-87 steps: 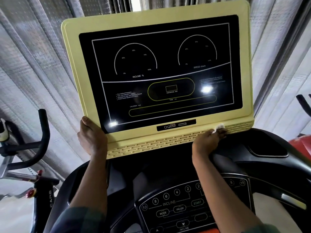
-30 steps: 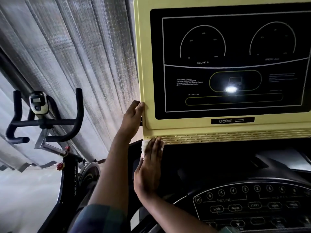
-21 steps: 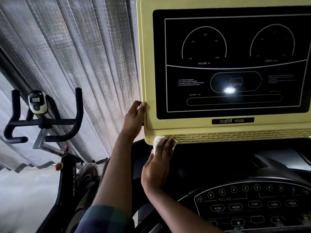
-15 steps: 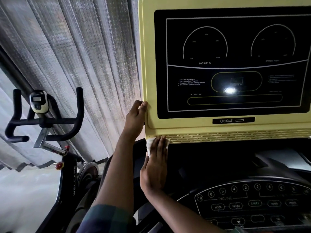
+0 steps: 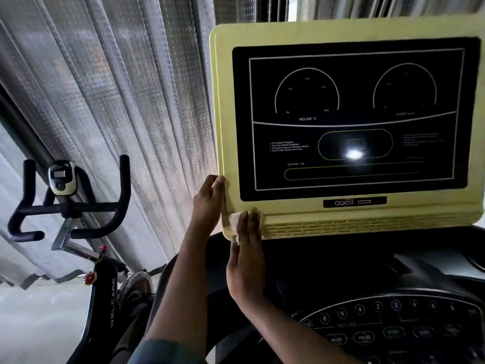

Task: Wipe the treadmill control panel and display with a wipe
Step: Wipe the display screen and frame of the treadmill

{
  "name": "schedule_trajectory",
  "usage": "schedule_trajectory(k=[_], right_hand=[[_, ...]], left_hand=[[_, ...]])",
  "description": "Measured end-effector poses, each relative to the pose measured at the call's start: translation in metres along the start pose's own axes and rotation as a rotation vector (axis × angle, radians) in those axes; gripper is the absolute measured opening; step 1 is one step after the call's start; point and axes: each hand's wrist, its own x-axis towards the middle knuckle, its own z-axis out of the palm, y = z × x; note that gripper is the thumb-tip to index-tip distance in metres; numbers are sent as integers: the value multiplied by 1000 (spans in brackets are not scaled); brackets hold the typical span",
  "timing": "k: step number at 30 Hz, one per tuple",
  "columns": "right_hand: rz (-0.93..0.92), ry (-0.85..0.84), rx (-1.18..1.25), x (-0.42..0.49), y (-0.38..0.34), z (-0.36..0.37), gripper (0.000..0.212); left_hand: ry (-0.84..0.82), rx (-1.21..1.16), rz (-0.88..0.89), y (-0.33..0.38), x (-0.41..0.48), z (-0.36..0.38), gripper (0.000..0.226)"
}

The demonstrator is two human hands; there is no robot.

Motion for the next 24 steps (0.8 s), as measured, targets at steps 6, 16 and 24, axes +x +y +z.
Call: schedule_trajectory(k=[6, 16, 24], right_hand=[[-37, 66, 201, 51, -7, -56, 28], [236, -186, 383, 116, 1, -132, 22], [109, -392, -23, 73, 48, -159, 16]], left_hand=[[242, 126, 134, -2, -16, 20, 27], [208, 245, 374, 28, -65, 46, 31], [39, 201, 271, 15, -103, 110, 11]])
